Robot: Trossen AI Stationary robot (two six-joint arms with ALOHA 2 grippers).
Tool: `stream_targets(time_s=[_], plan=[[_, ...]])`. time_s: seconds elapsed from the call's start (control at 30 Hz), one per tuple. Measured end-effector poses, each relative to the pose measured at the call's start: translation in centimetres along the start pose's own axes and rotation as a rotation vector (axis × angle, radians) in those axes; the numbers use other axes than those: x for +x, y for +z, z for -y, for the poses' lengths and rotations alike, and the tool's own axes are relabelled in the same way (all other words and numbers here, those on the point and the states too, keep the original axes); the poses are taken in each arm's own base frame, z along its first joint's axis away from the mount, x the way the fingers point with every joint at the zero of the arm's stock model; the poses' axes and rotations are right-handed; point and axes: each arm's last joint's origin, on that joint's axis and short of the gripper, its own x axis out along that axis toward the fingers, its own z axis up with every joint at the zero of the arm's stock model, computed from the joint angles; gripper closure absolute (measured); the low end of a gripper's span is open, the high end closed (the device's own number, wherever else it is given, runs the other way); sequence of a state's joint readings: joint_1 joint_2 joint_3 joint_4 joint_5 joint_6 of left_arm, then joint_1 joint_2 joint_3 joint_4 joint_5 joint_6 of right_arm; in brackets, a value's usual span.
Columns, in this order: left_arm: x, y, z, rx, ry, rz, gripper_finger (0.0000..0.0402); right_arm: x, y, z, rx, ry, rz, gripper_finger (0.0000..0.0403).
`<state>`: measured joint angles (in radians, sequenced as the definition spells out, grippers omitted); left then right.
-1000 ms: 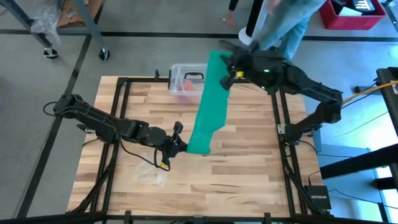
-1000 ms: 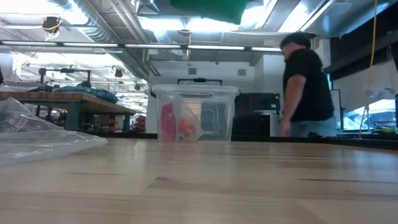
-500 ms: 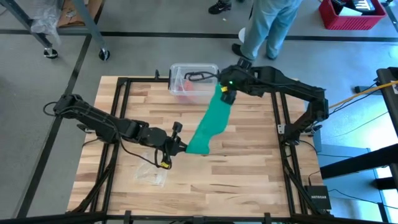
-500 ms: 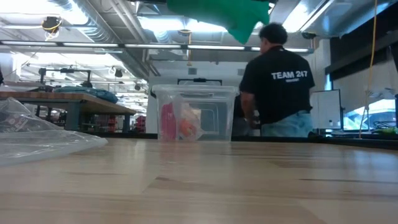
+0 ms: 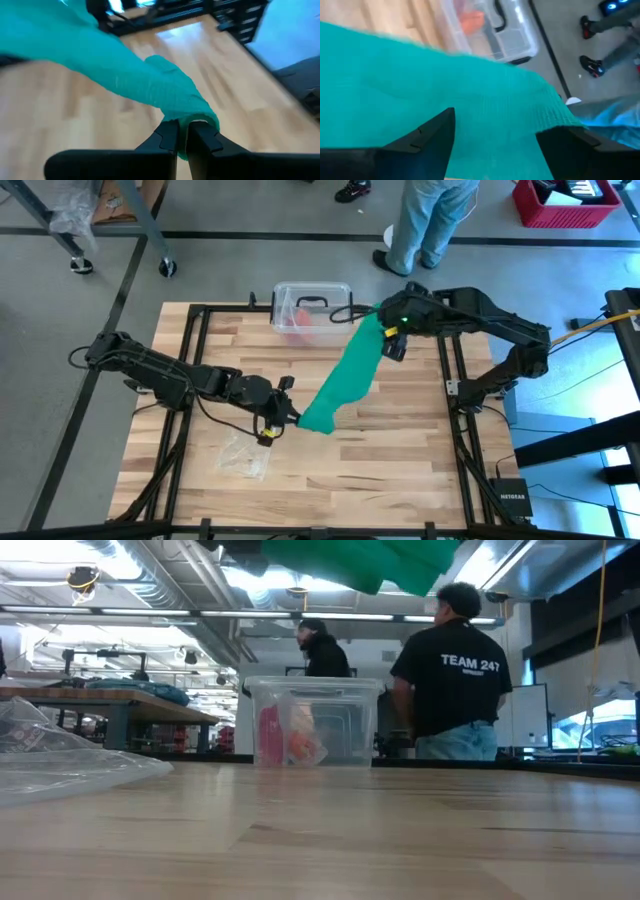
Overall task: Roll bandage
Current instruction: Roll the green bandage
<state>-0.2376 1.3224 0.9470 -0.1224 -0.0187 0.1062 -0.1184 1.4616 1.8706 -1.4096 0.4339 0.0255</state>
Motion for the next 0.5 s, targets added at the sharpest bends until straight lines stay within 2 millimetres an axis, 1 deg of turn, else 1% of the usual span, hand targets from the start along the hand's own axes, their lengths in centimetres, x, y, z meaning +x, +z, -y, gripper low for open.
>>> stream_targets(time_s=[0.17, 0.23, 0.3, 0.4, 0.43, 0.5], plan=[[-0.1, -0.6, -0.2, -0.118, -0.180, -0.047, 0.0389, -0.4, -0.2, 0.2, -0.020, -0.016, 0.006, 0.0139], [-0.1, -0.8, -0.2, -0.133, -0.189, -0.073, 0.0389, -0.4, -0.2, 0.2, -0.024, -0.017, 0.009, 0.0139], [-0.1, -1.0, -0.3, -0.136, -0.127, -0.098, 0.0389, -0.3, -0.1, 0.4, 0.000, 0.033, 0.013, 0.0139], [-0.1, -1.6, -0.9, -0.154, 0.042, -0.160, 0.0389, 0.0, 0.1, 0.3, 0.036, 0.200, 0.019, 0.0139], [-0.2, -1.9, -1.0, -0.169, 0.078, -0.192, 0.0389, 0.3, 0.2, 0.1, 0.039, 0.251, 0.024, 0.0139], [-0.3, -2.6, -1.4, -0.216, 0.113, -0.258, 0.0389, 1.4, 0.1, -0.7, 0.030, 0.342, 0.012, 0.0139]])
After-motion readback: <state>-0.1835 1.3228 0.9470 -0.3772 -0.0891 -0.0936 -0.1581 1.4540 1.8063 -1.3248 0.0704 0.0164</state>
